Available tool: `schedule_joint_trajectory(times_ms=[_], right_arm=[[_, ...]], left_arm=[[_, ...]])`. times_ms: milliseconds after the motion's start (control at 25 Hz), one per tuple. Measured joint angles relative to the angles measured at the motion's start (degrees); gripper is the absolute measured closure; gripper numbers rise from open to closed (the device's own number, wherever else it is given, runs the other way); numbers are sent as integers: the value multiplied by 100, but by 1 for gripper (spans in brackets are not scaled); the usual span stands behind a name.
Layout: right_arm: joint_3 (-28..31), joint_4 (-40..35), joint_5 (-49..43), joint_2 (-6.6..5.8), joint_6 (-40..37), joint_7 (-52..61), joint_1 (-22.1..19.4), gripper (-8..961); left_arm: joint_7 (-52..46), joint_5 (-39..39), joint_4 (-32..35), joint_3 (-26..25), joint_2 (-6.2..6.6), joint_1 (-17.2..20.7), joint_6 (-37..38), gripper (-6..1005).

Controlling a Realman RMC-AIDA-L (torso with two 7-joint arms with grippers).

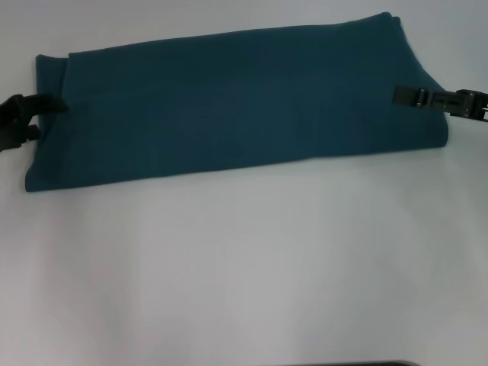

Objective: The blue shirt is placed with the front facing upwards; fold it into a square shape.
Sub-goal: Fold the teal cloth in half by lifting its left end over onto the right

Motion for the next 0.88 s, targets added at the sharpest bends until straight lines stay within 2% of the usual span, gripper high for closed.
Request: schedule_joint_trajectory(times_ms=[360, 600, 880], right_arm=[[-19, 0, 0, 0, -28, -17, -19, 85], [-14, 0, 0, 1, -30, -17, -18, 85], [-31, 0, 0, 1, -8, -5, -17, 85]], left_arm=[[-15, 1, -12, -10, -12, -51, 246, 207], [-73, 1, -276, -58, -19, 48, 86, 207], [-118, 23, -242, -40, 33, 76, 12, 207]])
